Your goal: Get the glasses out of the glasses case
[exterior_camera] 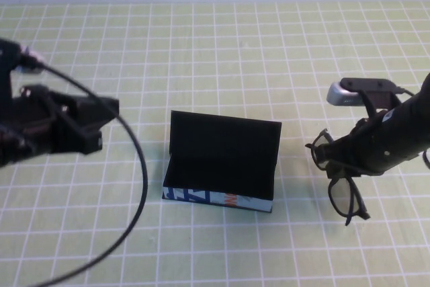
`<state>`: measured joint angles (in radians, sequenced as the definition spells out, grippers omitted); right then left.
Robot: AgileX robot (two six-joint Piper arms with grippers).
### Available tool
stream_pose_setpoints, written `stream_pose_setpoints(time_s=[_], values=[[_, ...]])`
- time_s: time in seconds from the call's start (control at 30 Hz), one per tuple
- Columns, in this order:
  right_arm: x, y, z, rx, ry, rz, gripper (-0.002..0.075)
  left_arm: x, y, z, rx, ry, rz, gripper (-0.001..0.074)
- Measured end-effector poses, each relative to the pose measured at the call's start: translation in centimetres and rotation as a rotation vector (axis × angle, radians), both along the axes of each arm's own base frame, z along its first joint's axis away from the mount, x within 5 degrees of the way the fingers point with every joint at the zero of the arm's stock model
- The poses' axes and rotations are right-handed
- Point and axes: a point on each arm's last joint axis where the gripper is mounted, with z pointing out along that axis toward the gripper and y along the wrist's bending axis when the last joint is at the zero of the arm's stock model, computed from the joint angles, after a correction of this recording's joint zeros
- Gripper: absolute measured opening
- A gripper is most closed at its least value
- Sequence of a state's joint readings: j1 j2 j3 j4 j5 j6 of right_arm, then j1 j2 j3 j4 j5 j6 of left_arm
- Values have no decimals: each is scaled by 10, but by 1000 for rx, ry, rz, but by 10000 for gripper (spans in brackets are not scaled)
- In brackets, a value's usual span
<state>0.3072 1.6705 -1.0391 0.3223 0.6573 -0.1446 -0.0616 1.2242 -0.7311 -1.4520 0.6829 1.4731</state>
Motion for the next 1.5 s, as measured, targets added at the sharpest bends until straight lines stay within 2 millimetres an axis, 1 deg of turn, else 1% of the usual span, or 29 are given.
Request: stream_pose_setpoints(time_s=[0.1, 0.2, 0.27, 0.33, 0.43, 0.5, 0.6, 0.67, 0.73, 0.8, 0.9, 0.97, 1.07, 1.1, 1.2, 1.27, 1.37, 1.5], values=[[7, 2, -13, 6, 5, -26, 46, -18, 4, -5, 14, -10, 30, -4], [11, 3, -21, 4, 6, -38, 69, -35, 6, -10, 26, -23, 51, -4], [12, 3, -23, 4, 5, -41, 105, -45, 7, -8, 26, -45, 56, -4], [12, 3, -23, 3, 4, -43, 167, -52, 8, -7, 35, -72, 55, -4], [12, 3, -23, 3, 6, -42, 262, -56, 10, -4, 51, -110, 68, -4], [12, 3, -23, 3, 13, -39, 293, -55, 11, -3, 51, -123, 82, -4], [8, 2, -15, 9, 15, -29, 308, -52, 12, 0, 43, -159, 112, -4], [2, 2, -2, 18, 4, -17, 298, -50, 14, 2, 48, -201, 139, -4], [-7, 0, 17, 25, -13, 3, 265, -48, 17, 5, 64, -229, 165, -4], [-20, -4, 38, 32, -30, 19, 225, -47, 18, 8, 61, -240, 178, -4], [-44, -11, 72, 40, -82, 45, 169, -50, 17, 12, 35, -251, 178, -4], [-65, -18, 92, 48, -130, 58, 146, -56, 16, 17, 14, -272, 163, -4], [-106, -30, 116, 71, -222, 69, 124, -71, 16, 19, -5, -300, 163, -4], [-118, -34, 121, 73, -242, 75, 115, -78, 17, 19, -12, -308, 175, -4], [-164, -49, 132, 88, -322, 92, 77, -100, 23, 11, -21, -332, 229, -4], [-192, -57, 133, 98, -370, 101, 31, -115, 27, 7, -23, -366, 265, -4], [-227, -68, 130, 116, -455, 105, -1, -135, 32, -3, -26, -412, 316, -4], [-262, -80, 125, 156, -604, 95, -13, -154, 37, -22, -28, -447, 365, -4]])
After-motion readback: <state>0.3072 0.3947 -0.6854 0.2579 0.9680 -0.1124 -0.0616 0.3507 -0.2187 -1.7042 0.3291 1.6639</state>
